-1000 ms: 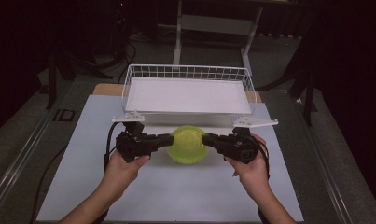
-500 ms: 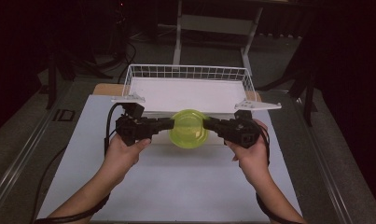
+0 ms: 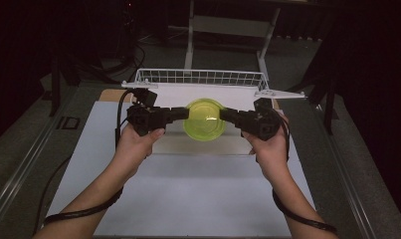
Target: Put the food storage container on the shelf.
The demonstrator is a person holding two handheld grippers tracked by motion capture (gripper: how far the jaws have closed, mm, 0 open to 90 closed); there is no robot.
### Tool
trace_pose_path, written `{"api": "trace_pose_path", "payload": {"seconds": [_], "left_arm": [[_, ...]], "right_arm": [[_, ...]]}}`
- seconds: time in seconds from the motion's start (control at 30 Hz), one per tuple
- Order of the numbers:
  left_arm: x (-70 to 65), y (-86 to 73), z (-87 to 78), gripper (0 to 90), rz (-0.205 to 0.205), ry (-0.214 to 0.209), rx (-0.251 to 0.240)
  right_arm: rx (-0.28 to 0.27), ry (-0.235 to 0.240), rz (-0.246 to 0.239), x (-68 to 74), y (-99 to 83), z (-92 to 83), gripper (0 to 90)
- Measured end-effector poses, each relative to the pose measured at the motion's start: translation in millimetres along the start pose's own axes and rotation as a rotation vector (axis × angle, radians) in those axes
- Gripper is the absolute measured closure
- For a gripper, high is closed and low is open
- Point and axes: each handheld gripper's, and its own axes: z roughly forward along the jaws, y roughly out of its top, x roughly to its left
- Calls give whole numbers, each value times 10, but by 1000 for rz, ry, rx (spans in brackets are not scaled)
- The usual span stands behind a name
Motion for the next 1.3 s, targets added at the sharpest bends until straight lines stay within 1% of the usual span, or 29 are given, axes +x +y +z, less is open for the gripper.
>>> {"api": "trace_pose_path", "payload": {"seconds": [0.07,0.1,0.2,0.3,0.33,0.4,0.53,0.6,0.63,0.67,0.77,0.8,0.83,0.87,0.93,0.97,1.03,1.07,1.1,1.13,1.17,1.23,1.27,1.3], "left_arm": [[15,9,13,819,-4,-1,-2],[51,33,45,819,-9,3,-3],[91,73,93,817,-21,13,-8],[138,109,138,815,-21,31,-17],[152,116,154,815,-27,38,-19],[190,125,185,814,-36,48,-14],[263,137,232,813,-50,67,-10],[298,125,247,811,-56,65,-15],[319,126,247,811,-61,56,-16],[330,133,250,811,-64,56,-15],[334,163,272,804,-47,83,-12],[339,171,278,800,-45,87,-12],[346,177,287,799,-55,82,-15],[344,186,304,798,-47,91,-16],[344,199,321,792,-47,91,-17],[345,207,333,791,-52,90,-18],[360,217,355,789,-66,81,-23],[360,217,355,788,-66,81,-23],[380,221,380,788,-70,89,-20],[400,221,392,781,-82,89,-21],[421,219,401,781,-99,89,-23],[456,216,420,765,-117,81,-26],[456,216,420,760,-117,81,-26],[464,222,442,760,-116,92,-25]], "right_arm": [[1,-6,2,-12,19,15,801],[3,-9,3,-24,30,25,801],[13,-27,17,-85,90,83,799],[23,-42,30,-137,149,142,798],[24,-44,34,-148,161,158,797],[44,-50,48,-183,189,208,797],[63,-71,42,-222,227,293,796],[72,-75,47,-239,242,329,795],[75,-71,54,-253,249,342,794],[80,-64,60,-266,260,349,794],[88,-69,68,-274,294,377,795],[91,-70,71,-279,302,386,795],[95,-67,78,-291,311,391,795],[94,-67,86,-308,316,397,794],[93,-66,98,-344,327,410,785],[93,-67,101,-362,332,416,780],[93,-77,125,-395,345,426,769],[93,-77,125,-395,345,426,769],[95,-81,137,-410,352,432,756],[119,-86,141,-432,367,452,721],[128,-95,149,-446,372,462,698],[139,-107,151,-478,371,483,706],[139,-107,151,-478,371,483,706],[139,-108,154,-491,368,490,719]]}}
